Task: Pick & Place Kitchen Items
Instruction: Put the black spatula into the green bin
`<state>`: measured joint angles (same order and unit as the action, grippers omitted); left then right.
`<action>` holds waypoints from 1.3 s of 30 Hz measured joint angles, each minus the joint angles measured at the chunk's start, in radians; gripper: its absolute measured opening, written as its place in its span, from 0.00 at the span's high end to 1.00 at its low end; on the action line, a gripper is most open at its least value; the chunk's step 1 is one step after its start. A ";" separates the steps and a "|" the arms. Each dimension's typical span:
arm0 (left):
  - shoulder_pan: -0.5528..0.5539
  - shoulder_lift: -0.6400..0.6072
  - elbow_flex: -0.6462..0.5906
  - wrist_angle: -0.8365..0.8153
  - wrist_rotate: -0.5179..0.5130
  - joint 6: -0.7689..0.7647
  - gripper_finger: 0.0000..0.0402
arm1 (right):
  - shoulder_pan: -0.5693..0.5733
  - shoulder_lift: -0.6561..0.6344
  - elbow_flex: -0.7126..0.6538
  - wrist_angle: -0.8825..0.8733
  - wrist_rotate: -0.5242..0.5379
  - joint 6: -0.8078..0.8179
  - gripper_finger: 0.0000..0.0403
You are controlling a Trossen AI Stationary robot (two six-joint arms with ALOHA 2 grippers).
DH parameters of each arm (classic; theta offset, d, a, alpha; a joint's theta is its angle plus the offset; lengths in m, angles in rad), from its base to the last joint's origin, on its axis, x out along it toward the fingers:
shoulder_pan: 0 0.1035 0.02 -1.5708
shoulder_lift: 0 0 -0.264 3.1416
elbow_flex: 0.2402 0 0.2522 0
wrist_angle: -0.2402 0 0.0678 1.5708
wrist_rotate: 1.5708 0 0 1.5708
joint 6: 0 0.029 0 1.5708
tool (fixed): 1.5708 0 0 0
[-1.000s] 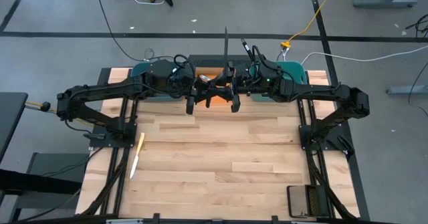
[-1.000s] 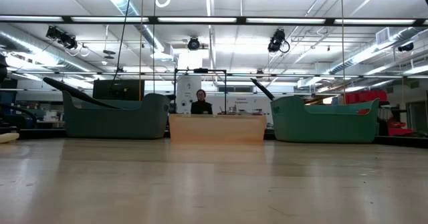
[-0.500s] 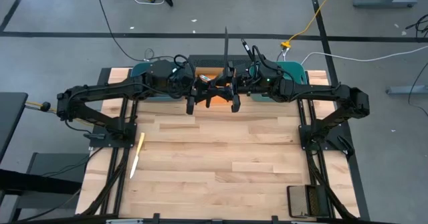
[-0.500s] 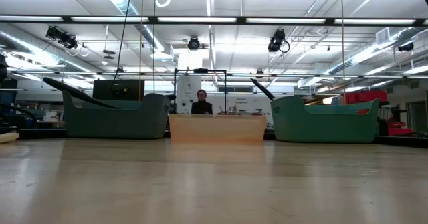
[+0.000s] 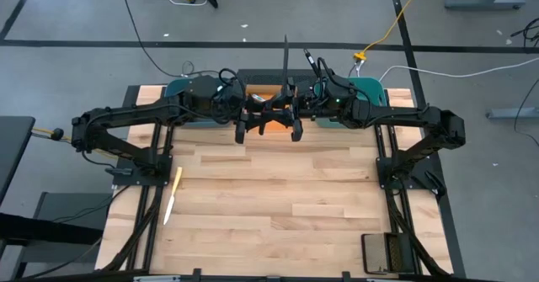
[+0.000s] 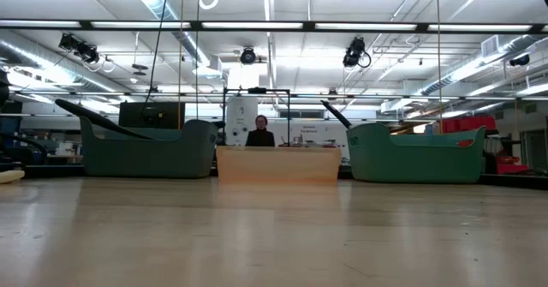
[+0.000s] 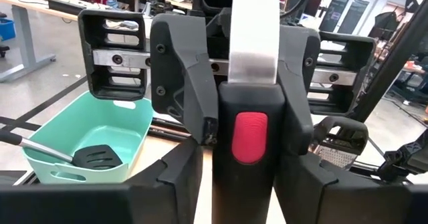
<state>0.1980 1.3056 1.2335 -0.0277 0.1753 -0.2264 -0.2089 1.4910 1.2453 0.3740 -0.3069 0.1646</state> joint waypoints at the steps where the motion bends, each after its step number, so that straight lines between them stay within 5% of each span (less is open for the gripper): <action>1: 0.000 0.000 0.000 0.000 -0.001 0.001 0.57 | 0.000 0.000 0.000 0.000 0.000 0.000 0.69; 39: 0.000 -0.004 0.000 -0.056 -0.032 -0.001 0.27 | 0.000 0.000 -0.001 -0.003 -0.001 0.007 0.69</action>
<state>0.1978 1.3021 1.2335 -0.0833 0.1429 -0.2278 -0.2089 1.4910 1.2446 0.3714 -0.3077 0.1715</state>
